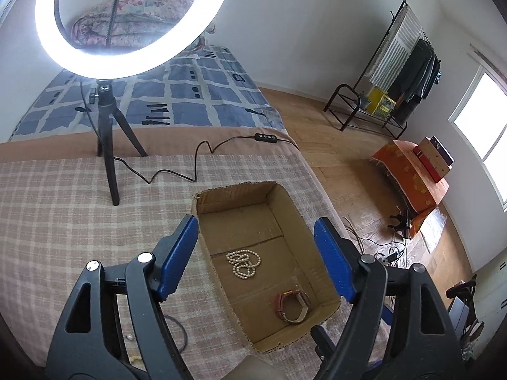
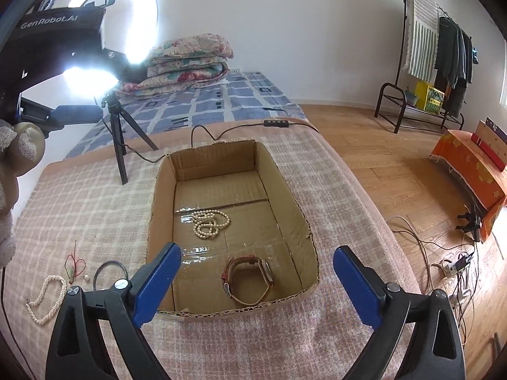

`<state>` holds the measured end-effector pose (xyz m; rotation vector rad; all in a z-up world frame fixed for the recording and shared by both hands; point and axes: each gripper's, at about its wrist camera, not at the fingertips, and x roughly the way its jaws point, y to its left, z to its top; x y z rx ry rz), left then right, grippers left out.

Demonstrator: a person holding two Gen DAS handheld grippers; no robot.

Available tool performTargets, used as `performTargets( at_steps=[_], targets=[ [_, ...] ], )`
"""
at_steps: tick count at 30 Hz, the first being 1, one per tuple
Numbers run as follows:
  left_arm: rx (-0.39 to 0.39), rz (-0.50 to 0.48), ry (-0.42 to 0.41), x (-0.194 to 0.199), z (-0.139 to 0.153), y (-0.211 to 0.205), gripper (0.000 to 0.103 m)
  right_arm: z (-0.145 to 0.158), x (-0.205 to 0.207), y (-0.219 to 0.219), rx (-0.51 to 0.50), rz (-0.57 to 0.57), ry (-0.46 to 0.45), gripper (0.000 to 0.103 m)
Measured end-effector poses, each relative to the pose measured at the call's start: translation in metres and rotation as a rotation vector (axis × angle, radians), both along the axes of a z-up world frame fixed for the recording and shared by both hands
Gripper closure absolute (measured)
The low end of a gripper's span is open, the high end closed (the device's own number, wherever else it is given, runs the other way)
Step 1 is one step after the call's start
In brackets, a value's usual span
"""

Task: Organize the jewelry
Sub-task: 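Move both tools back to the remaining jewelry on the blanket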

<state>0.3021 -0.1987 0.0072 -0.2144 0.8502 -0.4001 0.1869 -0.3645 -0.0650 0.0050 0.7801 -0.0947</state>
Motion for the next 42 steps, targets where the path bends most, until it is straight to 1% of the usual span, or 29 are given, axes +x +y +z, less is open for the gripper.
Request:
performTargets(
  at_steps=[9,16,19,23,26,27,32,35,40,42],
  targets=[
    [0.055,0.045,-0.079,-0.031,0.026,0.054,0.025,0.014,-0.010,0.022,0.019,0.057,-0.045,0.003],
    [0.054,0.095,-0.113,-0.060,0.043,0.108,0.025,0.020,-0.016,0.050,0.033,0.142,-0.046,0.003],
    [0.034,0.117,-0.108,-0.073,0.046,0.133,0.025,0.021,-0.020,0.065,0.033,0.179,-0.042,0.003],
    [0.041,0.151,-0.118,-0.097,0.046,0.168,0.025,0.020,-0.026,0.081,0.043,0.223,-0.029,0.004],
    [0.070,0.180,-0.116,-0.113,0.041,0.190,0.025,0.018,-0.030,0.092,0.050,0.251,-0.013,0.007],
    [0.067,0.186,-0.107,-0.118,0.038,0.199,0.025,0.016,-0.031,0.096,0.054,0.262,-0.004,0.008],
    [0.056,0.198,-0.066,-0.143,0.019,0.229,0.025,0.000,-0.038,0.108,0.090,0.304,0.059,0.019],
    [0.068,0.201,-0.039,-0.156,0.004,0.242,0.025,-0.008,-0.040,0.115,0.093,0.318,0.090,0.025],
    [0.083,0.213,0.013,-0.168,-0.024,0.262,0.025,-0.021,-0.043,0.123,0.119,0.327,0.142,0.029],
    [0.082,0.221,0.036,-0.169,-0.036,0.271,0.029,-0.027,-0.043,0.124,0.143,0.328,0.170,0.031]
  ],
)
